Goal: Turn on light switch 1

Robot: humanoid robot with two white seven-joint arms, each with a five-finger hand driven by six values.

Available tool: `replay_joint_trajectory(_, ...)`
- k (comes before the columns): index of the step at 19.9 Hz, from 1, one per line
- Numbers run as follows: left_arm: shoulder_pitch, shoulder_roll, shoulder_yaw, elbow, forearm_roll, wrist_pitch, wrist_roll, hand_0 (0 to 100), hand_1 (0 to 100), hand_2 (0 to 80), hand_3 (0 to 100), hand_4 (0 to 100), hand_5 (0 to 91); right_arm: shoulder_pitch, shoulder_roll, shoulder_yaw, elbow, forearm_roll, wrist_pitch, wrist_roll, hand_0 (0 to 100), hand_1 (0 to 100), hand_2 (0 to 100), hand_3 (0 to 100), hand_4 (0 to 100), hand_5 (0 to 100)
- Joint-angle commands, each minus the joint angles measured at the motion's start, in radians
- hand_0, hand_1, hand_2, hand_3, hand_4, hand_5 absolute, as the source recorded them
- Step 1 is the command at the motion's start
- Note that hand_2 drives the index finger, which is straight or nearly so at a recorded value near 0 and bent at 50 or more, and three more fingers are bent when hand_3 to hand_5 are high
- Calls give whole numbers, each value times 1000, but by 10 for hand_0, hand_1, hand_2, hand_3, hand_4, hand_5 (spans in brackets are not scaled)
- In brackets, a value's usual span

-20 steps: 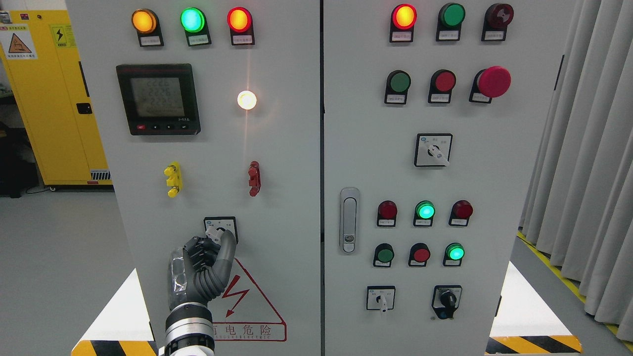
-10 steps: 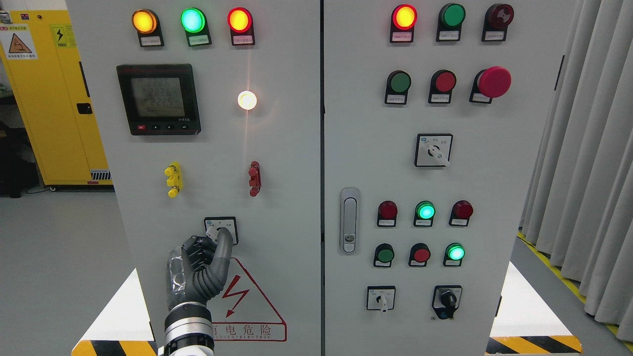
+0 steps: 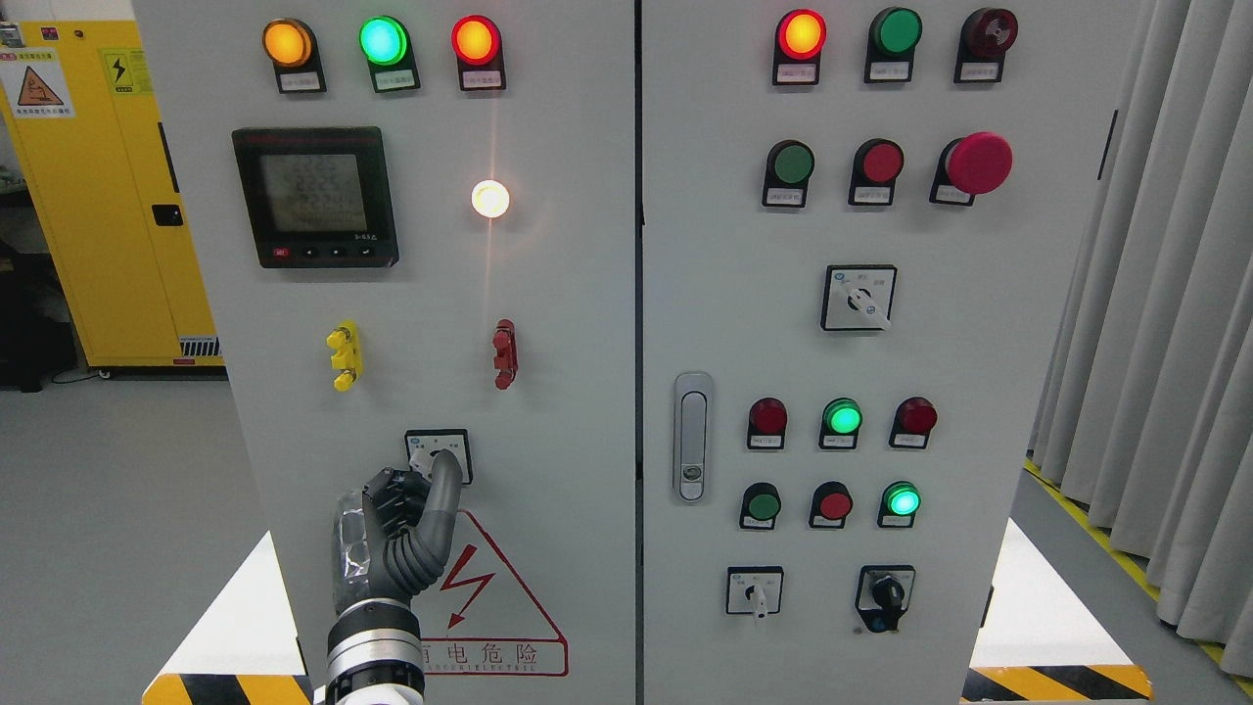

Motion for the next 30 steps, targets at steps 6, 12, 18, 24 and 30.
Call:
replay_joint_trajectory(6,9,2,0,-2,7,-2,23,68,382,652,906,875,831,0,0,0,0,0,-1,1,0,500,40,0,0,0)
replay_joint_trajectory(12,81,6,0,-10,13,-126,24,27,357,666,914,878,826,0,0,0,0,0,-1,1,0,500,40,0,0,0)
replay_joint_trajectory(18,203,18,6,-20,14,-257,23,8,331,683,945,889,826,0,0,0,0,0,-1,1,0,500,40,0,0,0)
replay_joint_trajectory(24,510,60,42,3,60,-593,-2,5,326,617,931,915,796,0,0,0,0,0,-1,-1,0,500,40,0,0,0)
replay_joint_trajectory(30,704,113,137,224,183,-791,-109,32,249,387,669,731,572,0,0,0,0,0,-1,1,0,500,40,0,0,0)
